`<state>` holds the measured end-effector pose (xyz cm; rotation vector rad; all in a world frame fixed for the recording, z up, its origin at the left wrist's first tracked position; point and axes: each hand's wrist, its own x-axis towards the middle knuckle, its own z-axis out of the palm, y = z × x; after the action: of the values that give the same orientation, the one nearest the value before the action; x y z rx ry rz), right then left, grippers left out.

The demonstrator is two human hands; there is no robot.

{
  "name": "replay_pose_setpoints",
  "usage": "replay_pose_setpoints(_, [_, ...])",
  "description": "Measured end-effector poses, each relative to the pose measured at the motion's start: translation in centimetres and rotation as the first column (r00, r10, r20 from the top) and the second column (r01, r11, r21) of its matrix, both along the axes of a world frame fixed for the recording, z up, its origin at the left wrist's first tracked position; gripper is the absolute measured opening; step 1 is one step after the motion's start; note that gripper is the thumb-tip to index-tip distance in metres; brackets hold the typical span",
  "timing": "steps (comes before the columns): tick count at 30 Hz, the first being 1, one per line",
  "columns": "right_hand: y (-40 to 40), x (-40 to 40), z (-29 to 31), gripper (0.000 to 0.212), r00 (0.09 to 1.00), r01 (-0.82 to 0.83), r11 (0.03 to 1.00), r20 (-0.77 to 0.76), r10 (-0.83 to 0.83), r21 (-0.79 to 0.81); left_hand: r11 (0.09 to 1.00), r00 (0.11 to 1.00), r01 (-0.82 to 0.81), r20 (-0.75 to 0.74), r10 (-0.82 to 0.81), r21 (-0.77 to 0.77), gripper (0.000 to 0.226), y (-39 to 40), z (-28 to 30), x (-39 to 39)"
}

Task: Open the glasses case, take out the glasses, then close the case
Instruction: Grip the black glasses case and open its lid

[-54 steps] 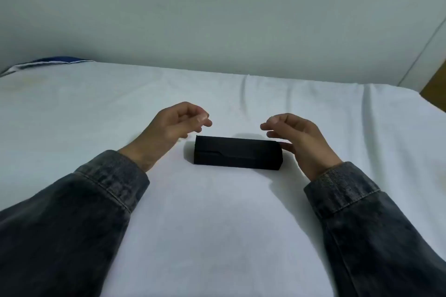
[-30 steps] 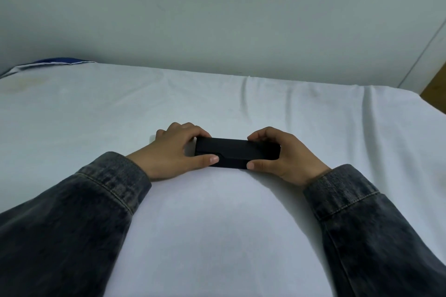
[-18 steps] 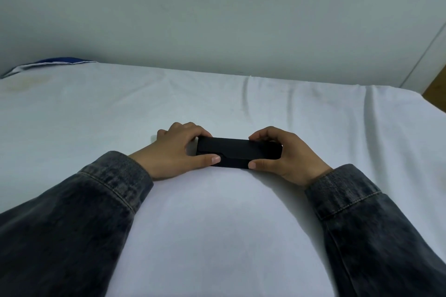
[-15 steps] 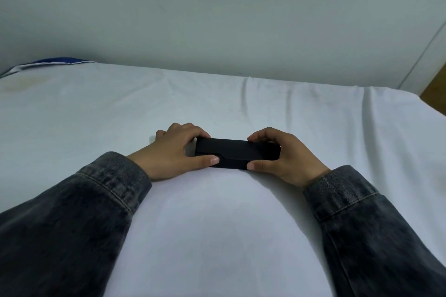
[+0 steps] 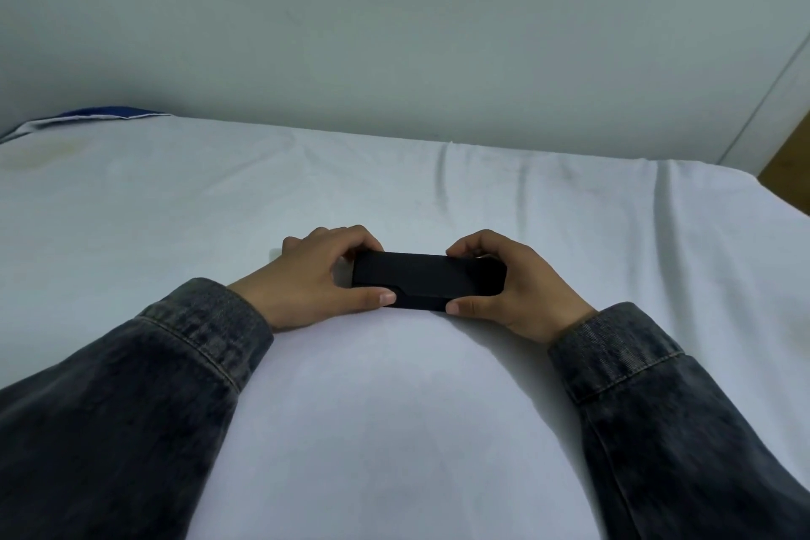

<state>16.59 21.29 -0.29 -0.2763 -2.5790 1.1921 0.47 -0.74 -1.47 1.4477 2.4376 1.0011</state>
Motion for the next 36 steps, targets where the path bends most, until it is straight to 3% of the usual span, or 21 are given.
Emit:
replay_pose_setpoints(8, [-0.24, 0.05, 0.06, 0.052, 0.999, -0.044, 0.999, -0.014, 0.044, 0.016, 1.0, 0.998, -0.012, 0.058, 0.012, 0.004, 0.037, 0.04, 0.49, 0.56])
replay_pose_setpoints(20, [-0.08, -0.08, -0.2, 0.055, 0.999, -0.012, 0.999, -0.032, 0.014, 0.048, 1.0, 0.99, 0.007, 0.143, -0.01, 0.021, 0.053, 0.17, 0.52, 0.88])
replay_pose_setpoints(36, [0.01, 0.02, -0.16, 0.057, 0.999, 0.006, 0.998, -0.038, -0.004, 0.057, 0.999, 0.987, 0.017, 0.157, -0.021, 0.028, 0.051, 0.13, 0.3, 0.69])
